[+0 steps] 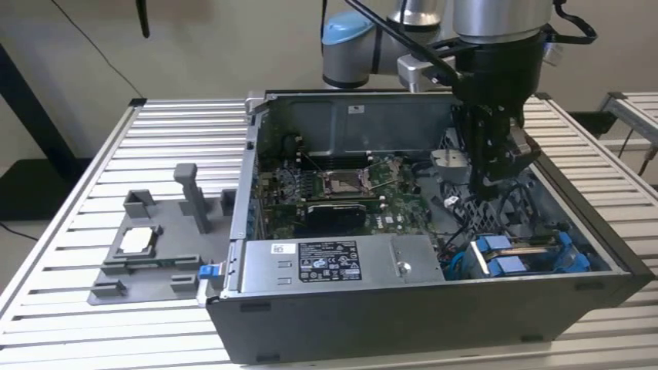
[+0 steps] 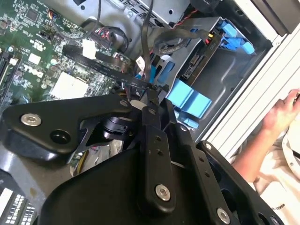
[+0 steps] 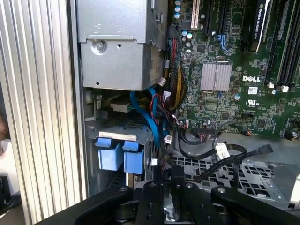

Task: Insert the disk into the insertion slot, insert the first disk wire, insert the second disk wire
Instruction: 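Insert the second disk wire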

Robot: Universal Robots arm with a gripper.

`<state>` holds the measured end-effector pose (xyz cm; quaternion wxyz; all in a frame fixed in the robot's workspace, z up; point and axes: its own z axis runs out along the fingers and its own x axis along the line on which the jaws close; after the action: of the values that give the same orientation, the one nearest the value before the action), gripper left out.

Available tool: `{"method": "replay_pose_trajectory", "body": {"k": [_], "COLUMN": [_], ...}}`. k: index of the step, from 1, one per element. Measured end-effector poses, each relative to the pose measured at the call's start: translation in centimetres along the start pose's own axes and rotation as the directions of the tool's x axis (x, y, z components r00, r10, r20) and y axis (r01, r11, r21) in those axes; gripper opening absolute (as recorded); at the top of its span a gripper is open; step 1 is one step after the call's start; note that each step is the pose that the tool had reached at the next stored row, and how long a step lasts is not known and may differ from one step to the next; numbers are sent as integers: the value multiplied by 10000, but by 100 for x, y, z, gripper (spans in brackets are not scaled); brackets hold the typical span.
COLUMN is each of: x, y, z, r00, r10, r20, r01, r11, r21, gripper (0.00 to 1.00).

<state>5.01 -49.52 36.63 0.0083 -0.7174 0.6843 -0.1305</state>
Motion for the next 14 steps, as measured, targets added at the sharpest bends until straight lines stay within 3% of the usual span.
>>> {"method": "replay_pose_trajectory", "body": {"k": [2,3,6,13,14], "x": [4,15,62,70,71], "y": [1,1,-2,-5,-5], "z": [2,5,18,8,2], "r00": [10000,10000,10000,10000,10000], "r10": [1,0,0,-34,-60], "r20": [1,-1,4,9,15], "r01": [-1,0,0,34,60], "r11": [10000,10000,10000,10000,10000], "r21": [0,0,-6,-12,-7], "gripper": [18,12,11,12,18]}}
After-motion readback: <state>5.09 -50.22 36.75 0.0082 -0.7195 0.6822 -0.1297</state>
